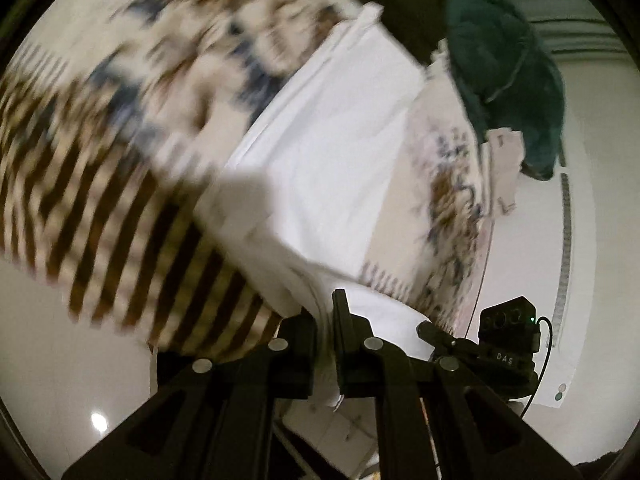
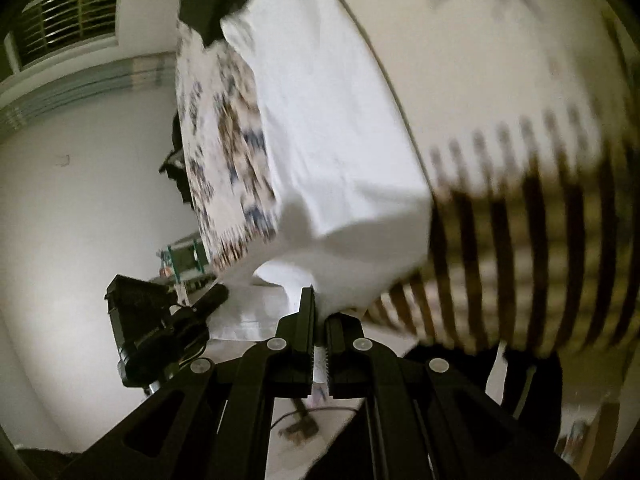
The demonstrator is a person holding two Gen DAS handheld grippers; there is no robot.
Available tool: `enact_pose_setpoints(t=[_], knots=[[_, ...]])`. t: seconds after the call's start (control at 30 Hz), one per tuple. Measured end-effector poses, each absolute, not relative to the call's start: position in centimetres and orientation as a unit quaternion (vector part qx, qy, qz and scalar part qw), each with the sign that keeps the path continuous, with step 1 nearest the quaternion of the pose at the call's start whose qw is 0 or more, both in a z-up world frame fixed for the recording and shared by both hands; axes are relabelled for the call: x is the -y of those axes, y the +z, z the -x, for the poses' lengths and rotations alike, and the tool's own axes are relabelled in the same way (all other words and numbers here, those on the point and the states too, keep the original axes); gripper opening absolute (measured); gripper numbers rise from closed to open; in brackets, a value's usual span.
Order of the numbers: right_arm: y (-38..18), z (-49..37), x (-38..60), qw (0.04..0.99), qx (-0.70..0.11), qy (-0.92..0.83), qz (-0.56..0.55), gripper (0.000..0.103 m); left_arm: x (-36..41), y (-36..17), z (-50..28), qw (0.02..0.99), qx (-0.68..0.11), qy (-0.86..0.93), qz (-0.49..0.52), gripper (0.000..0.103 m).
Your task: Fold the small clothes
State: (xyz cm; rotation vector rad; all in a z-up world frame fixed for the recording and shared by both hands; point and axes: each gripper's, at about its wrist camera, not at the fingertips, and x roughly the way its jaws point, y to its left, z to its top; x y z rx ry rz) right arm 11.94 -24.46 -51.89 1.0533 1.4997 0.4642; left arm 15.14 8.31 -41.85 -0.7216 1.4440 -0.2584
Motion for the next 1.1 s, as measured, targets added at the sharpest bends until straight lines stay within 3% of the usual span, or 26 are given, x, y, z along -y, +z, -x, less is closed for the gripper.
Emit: enact_pose_setpoints(t=[0.23,0.47,0.8,0.97,1.03,1.1], knots=[[-50.5,-23.9,25.9,0.646,-0.61,0.164,-0.428,0.004,-7.0,-41.7,-26.2,0.716,-0.605,-0.146,0.317,0.005],[-52.9,-36.5,26.4,0.668,-0.604,0.123,-0.417,0.004,-6.8,-44.8,-38.2,0.725,-0.589,-0.152,0.323,0.005],[-59.0,-48.5,27.7,0.637,-0.609,0.069,-0.468,0.004,-5.8,-49.9,-49.9,0.705,-0.617,-0.171,0.306,0.005],[-61.0,-51.6,28.6,0.603,-0.603,0.058,-0.52,0.005,-7.1,-51.9,-52.7,0.67,-0.629,-0.151,0.364,0.008],[-61.3,-52.2,29.0,0.593,-0.586,0.062,-0.549,0.006,-7.9,-52.0,-53.5,0.668,-0.616,-0.146,0.391,0.021],[-61.4,-52.8,29.2,0.587,-0.565,0.068,-0.576,0.008,-8.6,-51.7,-54.1,0.672,-0.594,-0.149,0.417,0.065]])
